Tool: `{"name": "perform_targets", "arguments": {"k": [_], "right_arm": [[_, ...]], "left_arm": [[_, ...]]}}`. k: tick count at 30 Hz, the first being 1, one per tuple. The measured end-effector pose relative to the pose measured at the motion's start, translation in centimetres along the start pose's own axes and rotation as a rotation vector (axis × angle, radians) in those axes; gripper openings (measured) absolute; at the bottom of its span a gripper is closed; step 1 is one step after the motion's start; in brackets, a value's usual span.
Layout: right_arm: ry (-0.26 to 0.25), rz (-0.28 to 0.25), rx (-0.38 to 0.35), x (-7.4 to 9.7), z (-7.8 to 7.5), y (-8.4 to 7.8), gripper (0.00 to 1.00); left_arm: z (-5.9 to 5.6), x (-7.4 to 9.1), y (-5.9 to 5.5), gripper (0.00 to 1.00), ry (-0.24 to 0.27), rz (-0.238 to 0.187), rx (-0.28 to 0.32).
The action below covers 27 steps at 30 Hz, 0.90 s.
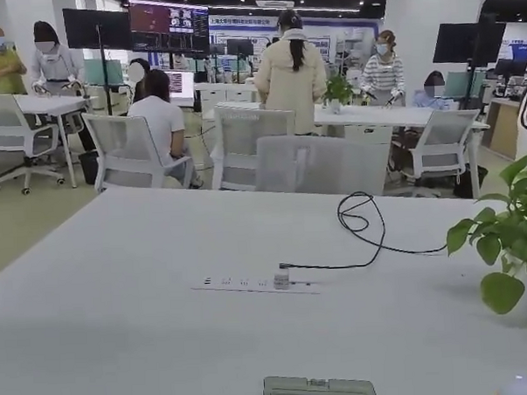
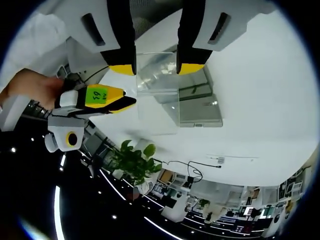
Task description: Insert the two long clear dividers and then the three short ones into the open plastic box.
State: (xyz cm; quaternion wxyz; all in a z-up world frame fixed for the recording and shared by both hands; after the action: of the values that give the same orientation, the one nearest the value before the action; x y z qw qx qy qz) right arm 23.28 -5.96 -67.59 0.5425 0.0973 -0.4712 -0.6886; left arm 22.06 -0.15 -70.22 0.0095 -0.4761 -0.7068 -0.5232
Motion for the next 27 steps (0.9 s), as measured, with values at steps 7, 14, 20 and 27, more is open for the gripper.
{"name": "perform_targets", "arguments": {"k": [7, 14, 20, 27], "right_arm": [[-0.025, 0.003, -0.032, -0.63, 0.07, -0.03, 0.17], [-0.044, -0.002, -0.074, -0.75, -0.02, -0.05, 0.08], [-0.08, -0.01, -0.091, -0.84, -0.09, 0.17, 0.07], [-0.081, 0.002, -0.107, -1.03, -0.22, 0.24, 0.07]], "left_arm": [[-0.91, -0.26, 0.25, 0.3, -0.034, -0.006, -0.03], [-0.99, -0.34, 0.43, 0.3, -0.041, -0.006, -0.056], [-0.85, -0.59, 0.48, 0.27, -0.031, -0.008, -0.094], [-1.12, -0.53, 0.47, 0.32, -0.054, -0.021, -0.102]]}}
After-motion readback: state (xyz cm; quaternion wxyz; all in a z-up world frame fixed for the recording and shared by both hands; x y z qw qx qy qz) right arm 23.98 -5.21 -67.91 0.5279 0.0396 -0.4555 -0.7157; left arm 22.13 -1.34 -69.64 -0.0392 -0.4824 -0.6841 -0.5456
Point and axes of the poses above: the centre of the closed fingertips' face, and the gripper's own axes: x roughly backward along the fingers, z roughly to its left, y roughly out of its top, the point moved 2 cm from there along x, roughly backward along the fingers, and after that the axes turned 4 degrees about y, right-handed, at the moved point
